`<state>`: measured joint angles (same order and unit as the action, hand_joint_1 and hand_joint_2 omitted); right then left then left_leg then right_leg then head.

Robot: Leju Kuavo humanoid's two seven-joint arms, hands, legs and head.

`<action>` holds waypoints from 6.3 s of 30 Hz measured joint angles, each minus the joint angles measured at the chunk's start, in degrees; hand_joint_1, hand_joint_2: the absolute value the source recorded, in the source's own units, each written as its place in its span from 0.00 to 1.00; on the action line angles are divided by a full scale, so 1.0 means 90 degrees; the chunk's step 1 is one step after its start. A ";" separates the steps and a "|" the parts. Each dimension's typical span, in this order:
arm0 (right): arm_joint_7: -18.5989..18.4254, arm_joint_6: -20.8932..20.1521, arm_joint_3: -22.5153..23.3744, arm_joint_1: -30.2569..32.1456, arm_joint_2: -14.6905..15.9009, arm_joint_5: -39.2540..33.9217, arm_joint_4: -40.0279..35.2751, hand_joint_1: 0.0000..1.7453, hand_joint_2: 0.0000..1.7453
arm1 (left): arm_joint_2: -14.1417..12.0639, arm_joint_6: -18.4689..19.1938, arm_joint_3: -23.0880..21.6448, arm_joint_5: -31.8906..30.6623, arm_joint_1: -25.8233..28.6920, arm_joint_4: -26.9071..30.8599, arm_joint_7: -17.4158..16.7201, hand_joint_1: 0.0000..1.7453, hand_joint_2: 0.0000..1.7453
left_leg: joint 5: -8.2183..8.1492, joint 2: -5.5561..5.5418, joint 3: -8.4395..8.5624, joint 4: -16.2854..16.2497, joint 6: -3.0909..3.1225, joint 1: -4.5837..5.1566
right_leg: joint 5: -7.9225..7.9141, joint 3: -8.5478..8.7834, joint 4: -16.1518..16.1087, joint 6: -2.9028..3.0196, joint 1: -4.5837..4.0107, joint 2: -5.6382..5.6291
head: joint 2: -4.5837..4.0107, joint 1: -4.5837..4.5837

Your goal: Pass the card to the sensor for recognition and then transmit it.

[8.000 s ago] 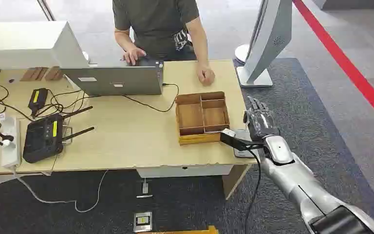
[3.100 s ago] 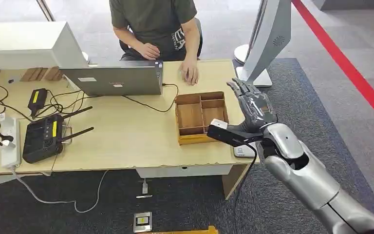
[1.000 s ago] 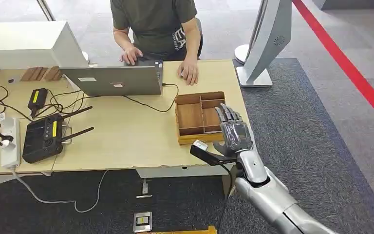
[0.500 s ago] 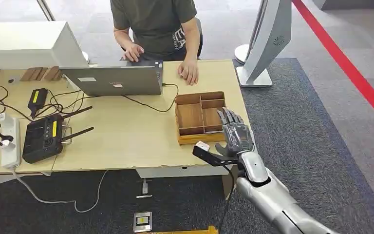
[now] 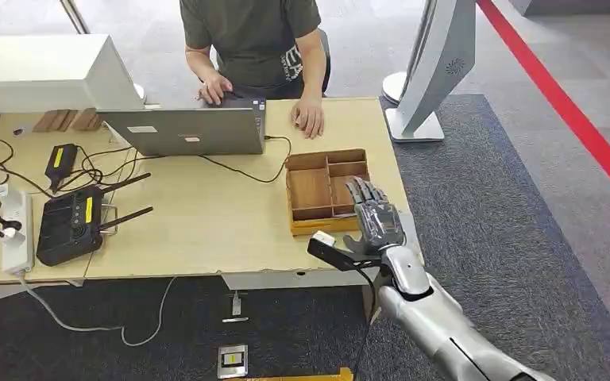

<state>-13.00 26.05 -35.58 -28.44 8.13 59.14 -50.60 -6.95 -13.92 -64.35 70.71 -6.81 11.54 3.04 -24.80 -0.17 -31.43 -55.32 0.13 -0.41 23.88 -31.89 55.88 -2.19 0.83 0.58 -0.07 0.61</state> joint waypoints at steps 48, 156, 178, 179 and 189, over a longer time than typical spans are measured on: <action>-0.0153 0.0066 -0.0299 -0.0199 -0.0085 -0.0053 0.0464 0.00 1.00 | 0.0007 -0.0046 0.0000 0.0063 0.0003 0.0000 -0.0019 0.00 0.00 | 0.0000 0.0000 0.0001 -0.0001 0.0000 0.0000 | 0.0000 0.0000 0.0000 0.0000 0.0000 0.0000 | 0.0000 0.0000; 0.0209 -0.0233 0.0090 -0.1008 0.0090 0.1697 -0.1356 1.00 1.00 | 0.0051 0.0131 -0.0029 -0.0466 -0.0011 0.0000 0.0056 0.00 0.00 | 0.0003 0.0002 -0.0006 -0.0001 -0.0003 0.0001 | -0.0004 -0.0004 0.0002 0.0003 0.0001 0.0000 | 0.0000 0.0000; 0.0206 -0.0495 -0.0449 -0.2565 -0.0476 0.1647 0.0704 1.00 1.00 | 0.0080 0.0197 -0.0148 -0.0607 -0.0022 0.0000 -0.0032 0.00 0.00 | 0.0004 0.0001 -0.0004 -0.0001 -0.0003 0.0001 | -0.0004 -0.0004 0.0004 0.0004 0.0001 0.0000 | 0.0000 0.0000; 0.0202 -0.0495 -0.0469 -0.2578 -0.0476 0.1642 0.0765 1.00 1.00 | 0.0080 0.0199 -0.0163 -0.0624 -0.0022 0.0000 -0.0032 0.00 0.00 | 0.0005 0.0001 -0.0004 -0.0002 -0.0003 0.0001 | -0.0004 -0.0004 0.0004 0.0004 0.0001 0.0000 | 0.0000 0.0000; 0.0075 -0.0520 -0.0578 -0.2593 -0.0444 0.1639 0.1103 0.00 1.00 | 0.0080 0.0236 -0.0233 -0.0716 -0.0020 0.0000 -0.0019 0.00 0.00 | 0.0004 0.0001 -0.0006 -0.0003 -0.0003 0.0001 | -0.0004 -0.0008 0.0004 0.0004 0.0000 0.0000 | 0.0000 0.0000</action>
<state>-12.33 21.38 -40.79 -51.78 4.13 73.90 -40.68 -6.23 -11.80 -66.45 64.26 -6.99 11.54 2.86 -24.77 -0.16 -31.48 -55.34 0.10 -0.41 23.84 -31.97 55.91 -2.15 0.83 0.58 -0.07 0.61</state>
